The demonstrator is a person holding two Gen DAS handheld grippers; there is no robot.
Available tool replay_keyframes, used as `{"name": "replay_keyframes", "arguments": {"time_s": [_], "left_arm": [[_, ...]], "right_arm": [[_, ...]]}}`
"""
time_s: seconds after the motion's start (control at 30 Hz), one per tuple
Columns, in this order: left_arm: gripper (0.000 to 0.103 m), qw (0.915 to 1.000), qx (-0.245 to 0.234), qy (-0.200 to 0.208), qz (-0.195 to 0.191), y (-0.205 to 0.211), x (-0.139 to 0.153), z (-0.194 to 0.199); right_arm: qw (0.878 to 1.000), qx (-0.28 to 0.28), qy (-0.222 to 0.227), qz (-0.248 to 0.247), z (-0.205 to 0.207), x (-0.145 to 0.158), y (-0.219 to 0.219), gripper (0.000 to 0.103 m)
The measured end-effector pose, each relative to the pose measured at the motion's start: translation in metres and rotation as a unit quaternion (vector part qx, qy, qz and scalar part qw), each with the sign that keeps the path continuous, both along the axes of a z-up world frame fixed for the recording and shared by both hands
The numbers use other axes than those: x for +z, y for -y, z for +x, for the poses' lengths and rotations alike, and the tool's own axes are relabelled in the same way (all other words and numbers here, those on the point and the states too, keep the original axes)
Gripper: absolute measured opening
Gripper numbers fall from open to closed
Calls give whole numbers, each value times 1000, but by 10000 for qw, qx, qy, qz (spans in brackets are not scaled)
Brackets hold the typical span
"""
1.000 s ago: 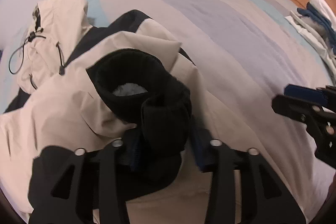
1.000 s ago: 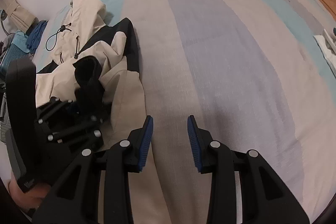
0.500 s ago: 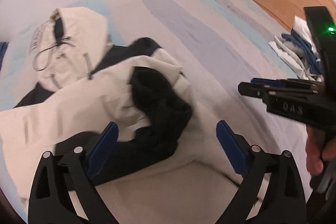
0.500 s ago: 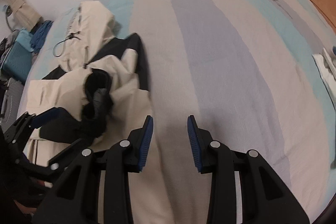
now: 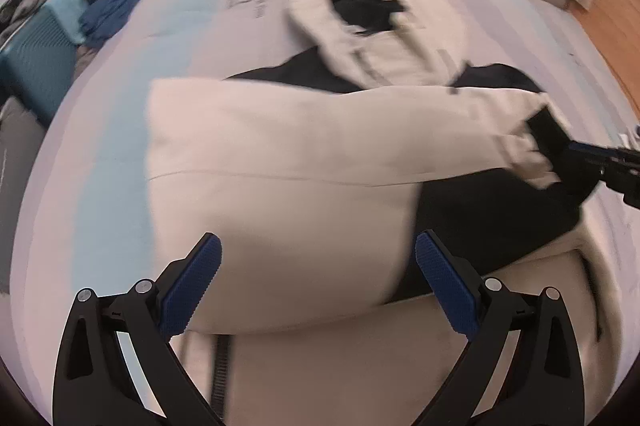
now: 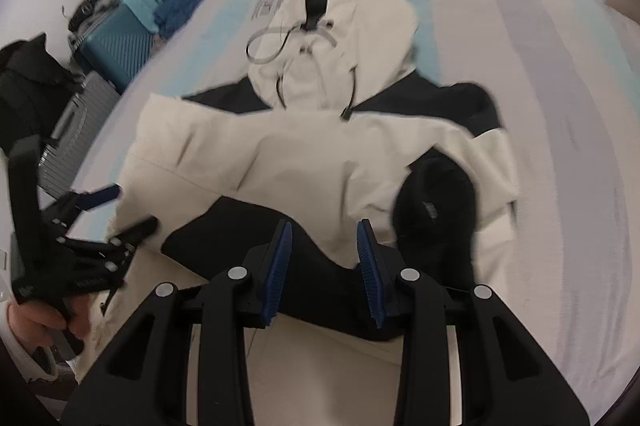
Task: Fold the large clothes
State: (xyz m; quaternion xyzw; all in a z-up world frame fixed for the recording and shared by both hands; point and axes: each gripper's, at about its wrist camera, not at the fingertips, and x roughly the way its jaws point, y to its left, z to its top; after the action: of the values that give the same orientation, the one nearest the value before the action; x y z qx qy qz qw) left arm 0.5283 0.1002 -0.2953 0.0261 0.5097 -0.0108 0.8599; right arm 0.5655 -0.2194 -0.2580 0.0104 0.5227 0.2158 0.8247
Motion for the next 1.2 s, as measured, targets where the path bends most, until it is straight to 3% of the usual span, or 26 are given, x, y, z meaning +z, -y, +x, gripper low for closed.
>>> {"name": "replay_keyframes", "arguments": {"time_s": [0.2,0.4,0.53,0.7,0.83,1.1,1.2], "left_arm": [[96,9995,97,-151,262,-33,-24,9],[96,9976,592,-331,143,-68,-39,16],[96,9975,457,-476,261,-69,-51,17],[96,9989,341,-158,284,-58,-26,11],[96,9996,191,67,203,-43,-12,14],[96,9989,108,-357,279,-40,-57,25],[97,9987,8,-286,433,-35,-64,24]], "right_arm": [[9968,-421,-293,-620,10,-29,8,31],[9909,-801,-418,-997,12,-35,40,31],[9890,-751,-504,-1167,7,-44,43,31],[9938,-750,-125,-807,-5,-12,36,31],[9965,-436,-165,-691,-6,-11,13,31],[9932,-430,-523,-944,-4,-51,8,30],[9931,-426,-547,-941,-4,-60,11,30]]}}
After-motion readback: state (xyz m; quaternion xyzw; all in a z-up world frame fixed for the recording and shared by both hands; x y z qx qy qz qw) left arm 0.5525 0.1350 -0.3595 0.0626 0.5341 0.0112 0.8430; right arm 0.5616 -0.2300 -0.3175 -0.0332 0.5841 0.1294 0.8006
